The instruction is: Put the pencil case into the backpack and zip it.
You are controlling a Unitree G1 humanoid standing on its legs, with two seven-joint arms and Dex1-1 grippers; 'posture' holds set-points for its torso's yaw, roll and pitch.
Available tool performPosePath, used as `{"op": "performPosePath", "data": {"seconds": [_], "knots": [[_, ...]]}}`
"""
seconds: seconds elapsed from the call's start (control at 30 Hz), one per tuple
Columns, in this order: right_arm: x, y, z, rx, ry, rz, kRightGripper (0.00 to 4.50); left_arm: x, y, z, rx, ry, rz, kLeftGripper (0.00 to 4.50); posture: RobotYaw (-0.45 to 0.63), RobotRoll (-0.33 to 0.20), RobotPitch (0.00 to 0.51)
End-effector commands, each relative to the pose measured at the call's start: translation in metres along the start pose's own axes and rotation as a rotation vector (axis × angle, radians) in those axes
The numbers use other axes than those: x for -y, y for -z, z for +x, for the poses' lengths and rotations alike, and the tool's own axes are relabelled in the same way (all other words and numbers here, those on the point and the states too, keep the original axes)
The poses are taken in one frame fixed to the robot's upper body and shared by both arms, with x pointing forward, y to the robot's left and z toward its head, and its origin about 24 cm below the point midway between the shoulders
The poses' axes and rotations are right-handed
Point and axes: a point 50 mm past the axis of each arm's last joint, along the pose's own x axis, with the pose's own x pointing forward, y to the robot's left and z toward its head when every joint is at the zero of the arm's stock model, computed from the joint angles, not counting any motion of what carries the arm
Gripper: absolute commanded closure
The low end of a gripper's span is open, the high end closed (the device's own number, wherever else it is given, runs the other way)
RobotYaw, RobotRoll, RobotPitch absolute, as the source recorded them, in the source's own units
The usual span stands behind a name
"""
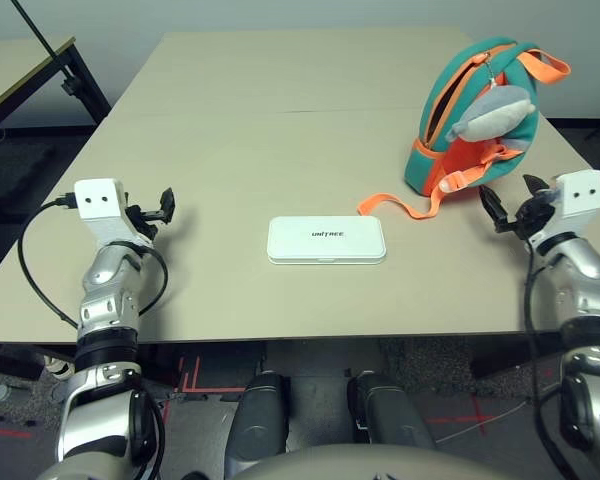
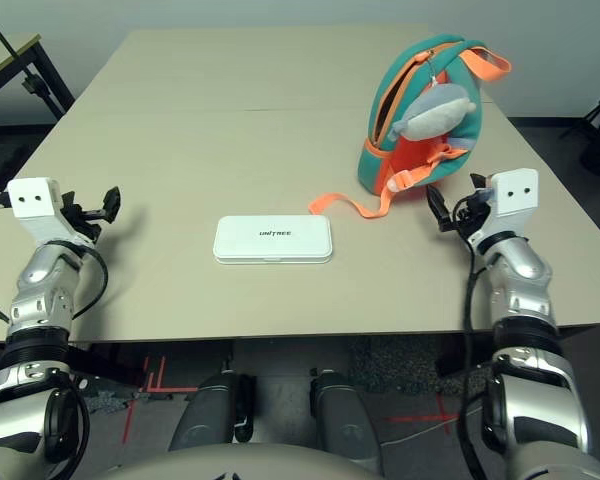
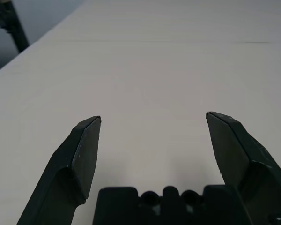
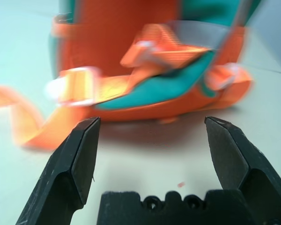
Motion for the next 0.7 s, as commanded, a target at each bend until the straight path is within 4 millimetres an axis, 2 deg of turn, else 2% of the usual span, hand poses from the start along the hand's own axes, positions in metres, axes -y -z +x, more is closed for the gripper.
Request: {"op": "performPosePath", "data": {"seconds": [0.03,0.13,0.33,0.43,0.47,0.6,0.7], "knots": [[-0.017,-0.013,-0.007,-0.085,-0.188,0.008,0.07,0.002,-0.010,0.005,-0.035,0.088,-0.047,0.00,-0.11,0.000,0.087],[-0.029,-0.027,-0.011,-0.119,-0.296,0.001,0.67,0.007,-0.019,0.009,-0.042,0.194,-0.143,0.00,-0.13,0.000,0.088],[-0.053,-0.039,-0.001,-0.158,-0.446,-0.060,3.00,0.027,-0.031,0.011,-0.052,0.488,-0.416,0.00,-0.13,0.000,0.087],[-0.061,-0.035,0.007,-0.195,-0.506,-0.102,4.22,0.045,-0.028,0.005,-0.155,0.681,-0.483,0.00,-0.12,0.000,0.083],[-0.063,-0.035,0.011,-0.197,-0.525,-0.115,4.48,0.050,-0.027,0.005,-0.189,0.723,-0.491,0.00,-0.11,0.000,0.082],[-0.069,-0.040,0.022,-0.201,-0.589,-0.179,4.48,0.058,-0.022,0.000,-0.353,0.848,-0.521,0.00,-0.10,0.000,0.081],[-0.069,-0.041,0.026,-0.214,-0.626,-0.216,4.48,0.060,-0.026,-0.001,-0.414,0.906,-0.572,0.00,-0.10,0.000,0.081]]}}
